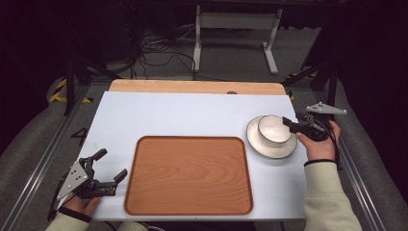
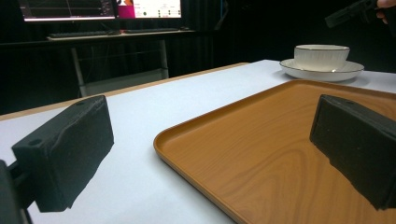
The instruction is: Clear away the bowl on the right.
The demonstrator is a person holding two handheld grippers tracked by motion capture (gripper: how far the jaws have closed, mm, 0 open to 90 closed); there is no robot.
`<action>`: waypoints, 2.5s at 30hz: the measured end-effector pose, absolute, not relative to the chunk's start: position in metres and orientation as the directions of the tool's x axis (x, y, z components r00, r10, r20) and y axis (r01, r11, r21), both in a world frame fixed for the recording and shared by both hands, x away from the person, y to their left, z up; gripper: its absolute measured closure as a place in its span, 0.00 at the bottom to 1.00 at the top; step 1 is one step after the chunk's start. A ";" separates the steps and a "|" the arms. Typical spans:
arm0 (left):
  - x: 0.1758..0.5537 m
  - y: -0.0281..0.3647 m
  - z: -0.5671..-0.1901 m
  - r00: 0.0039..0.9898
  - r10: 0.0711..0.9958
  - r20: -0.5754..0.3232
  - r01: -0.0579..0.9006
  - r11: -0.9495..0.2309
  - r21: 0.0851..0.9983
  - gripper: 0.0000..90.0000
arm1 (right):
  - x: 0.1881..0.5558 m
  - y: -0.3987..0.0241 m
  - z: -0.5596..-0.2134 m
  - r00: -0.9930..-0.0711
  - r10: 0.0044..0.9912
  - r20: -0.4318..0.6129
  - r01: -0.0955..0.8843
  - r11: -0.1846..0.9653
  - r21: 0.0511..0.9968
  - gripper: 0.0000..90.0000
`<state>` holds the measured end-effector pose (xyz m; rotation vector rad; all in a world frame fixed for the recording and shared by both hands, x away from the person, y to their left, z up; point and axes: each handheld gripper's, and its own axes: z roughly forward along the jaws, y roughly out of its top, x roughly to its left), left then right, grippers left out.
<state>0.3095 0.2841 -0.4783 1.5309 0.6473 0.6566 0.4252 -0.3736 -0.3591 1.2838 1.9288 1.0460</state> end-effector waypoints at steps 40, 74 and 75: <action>0.309 0.284 -0.478 0.677 0.736 0.031 0.016 -0.056 0.998 0.00 | 0.471 -0.377 -0.394 -0.216 0.976 0.021 0.810 0.167 0.561 0.71; 0.309 0.284 -0.478 0.677 0.735 0.029 0.017 -0.055 0.998 0.00 | 0.467 -0.365 -0.390 -0.099 0.986 0.132 0.845 0.013 0.535 0.93; 0.309 0.284 -0.478 0.677 0.735 0.029 0.017 -0.055 0.998 0.00 | 0.467 -0.365 -0.390 -0.099 0.986 0.132 0.845 0.013 0.535 0.93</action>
